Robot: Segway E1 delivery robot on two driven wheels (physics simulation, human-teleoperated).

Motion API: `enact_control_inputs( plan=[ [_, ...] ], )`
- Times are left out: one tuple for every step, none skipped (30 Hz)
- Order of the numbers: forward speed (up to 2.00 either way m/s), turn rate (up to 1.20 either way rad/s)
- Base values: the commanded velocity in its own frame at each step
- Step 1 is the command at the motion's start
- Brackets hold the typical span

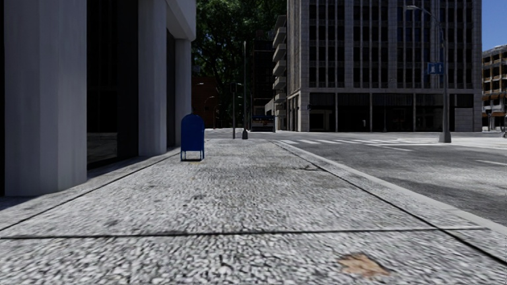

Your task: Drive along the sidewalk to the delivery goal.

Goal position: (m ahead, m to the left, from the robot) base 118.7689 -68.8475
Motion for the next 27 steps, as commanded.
enact_control_inputs(
  plan=[
    [2.00, 0.00],
    [2.00, 0.00],
    [2.00, 0.00],
    [2.00, 0.00],
    [2.00, 0.00],
    [2.00, 0.00],
    [2.00, 0.00],
    [2.00, 0.00],
    [2.00, 0.00],
    [2.00, 0.00],
    [2.00, 0.00],
    [2.00, 0.00],
    [2.00, 0.00],
    [2.00, 0.00],
    [2.00, 0.00],
    [2.00, 0.00],
    [2.00, 0.00],
    [2.00, 0.00],
    [2.00, 0.00],
    [2.00, 0.00],
    [2.00, 0.00],
    [2.00, 0.00],
    [2.00, 0.00],
    [2.00, 0.00],
    [2.00, 0.00],
    [2.00, 0.00],
    [2.00, 0.00]
  ],
)
